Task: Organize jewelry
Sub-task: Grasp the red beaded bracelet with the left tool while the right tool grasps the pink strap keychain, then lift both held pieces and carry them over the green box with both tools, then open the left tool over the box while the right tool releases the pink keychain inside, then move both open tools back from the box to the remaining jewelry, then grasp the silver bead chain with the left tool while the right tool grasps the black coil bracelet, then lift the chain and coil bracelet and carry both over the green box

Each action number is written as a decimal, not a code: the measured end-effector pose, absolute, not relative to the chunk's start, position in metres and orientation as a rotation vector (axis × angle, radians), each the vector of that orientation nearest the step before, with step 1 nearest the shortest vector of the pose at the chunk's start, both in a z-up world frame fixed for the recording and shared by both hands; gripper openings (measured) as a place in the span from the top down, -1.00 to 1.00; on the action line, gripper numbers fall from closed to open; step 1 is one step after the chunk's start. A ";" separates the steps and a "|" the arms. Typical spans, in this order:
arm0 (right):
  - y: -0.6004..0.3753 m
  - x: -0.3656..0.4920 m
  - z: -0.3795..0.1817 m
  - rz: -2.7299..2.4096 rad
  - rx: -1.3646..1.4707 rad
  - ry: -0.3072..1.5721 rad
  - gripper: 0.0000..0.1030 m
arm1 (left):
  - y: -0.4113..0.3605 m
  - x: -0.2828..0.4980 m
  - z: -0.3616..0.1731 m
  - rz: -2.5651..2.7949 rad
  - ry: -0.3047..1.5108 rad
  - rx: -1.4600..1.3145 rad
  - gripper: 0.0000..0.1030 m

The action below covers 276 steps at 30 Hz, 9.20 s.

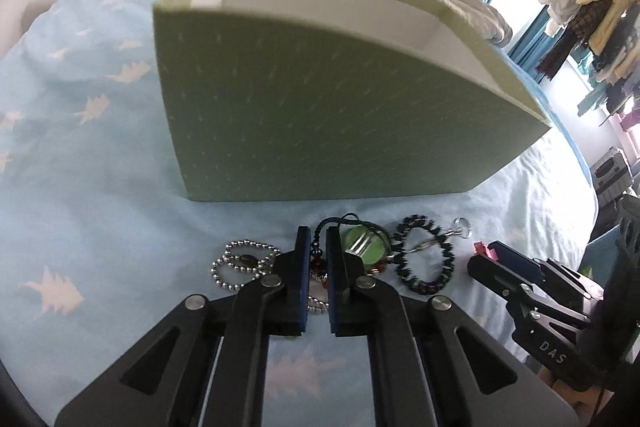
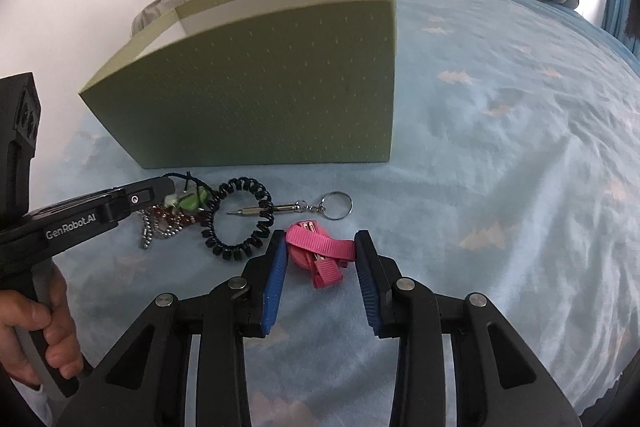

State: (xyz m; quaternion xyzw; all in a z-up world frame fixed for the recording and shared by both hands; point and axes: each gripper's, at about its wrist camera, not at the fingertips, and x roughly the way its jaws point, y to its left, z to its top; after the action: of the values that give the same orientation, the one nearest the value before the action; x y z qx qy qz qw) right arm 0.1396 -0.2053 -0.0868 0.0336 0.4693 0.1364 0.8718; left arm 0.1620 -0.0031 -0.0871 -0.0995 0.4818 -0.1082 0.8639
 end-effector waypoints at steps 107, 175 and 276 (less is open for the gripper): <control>-0.178 0.236 0.021 0.338 0.042 0.810 0.19 | 0.003 0.225 0.018 -0.106 0.822 -0.149 -0.03; -0.189 0.113 -0.071 0.387 0.084 0.915 0.35 | 0.007 0.117 -0.083 -0.107 1.004 -0.240 -0.03; -0.165 0.219 0.003 0.282 0.005 0.791 0.85 | -0.007 0.225 0.006 -0.162 0.812 -0.150 0.88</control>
State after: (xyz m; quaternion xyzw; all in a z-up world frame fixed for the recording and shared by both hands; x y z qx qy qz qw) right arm 0.2186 -0.1651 0.0030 0.0026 0.3840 0.1368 0.9131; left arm 0.2250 -0.0071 0.0065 -0.0726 0.3943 -0.0785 0.9127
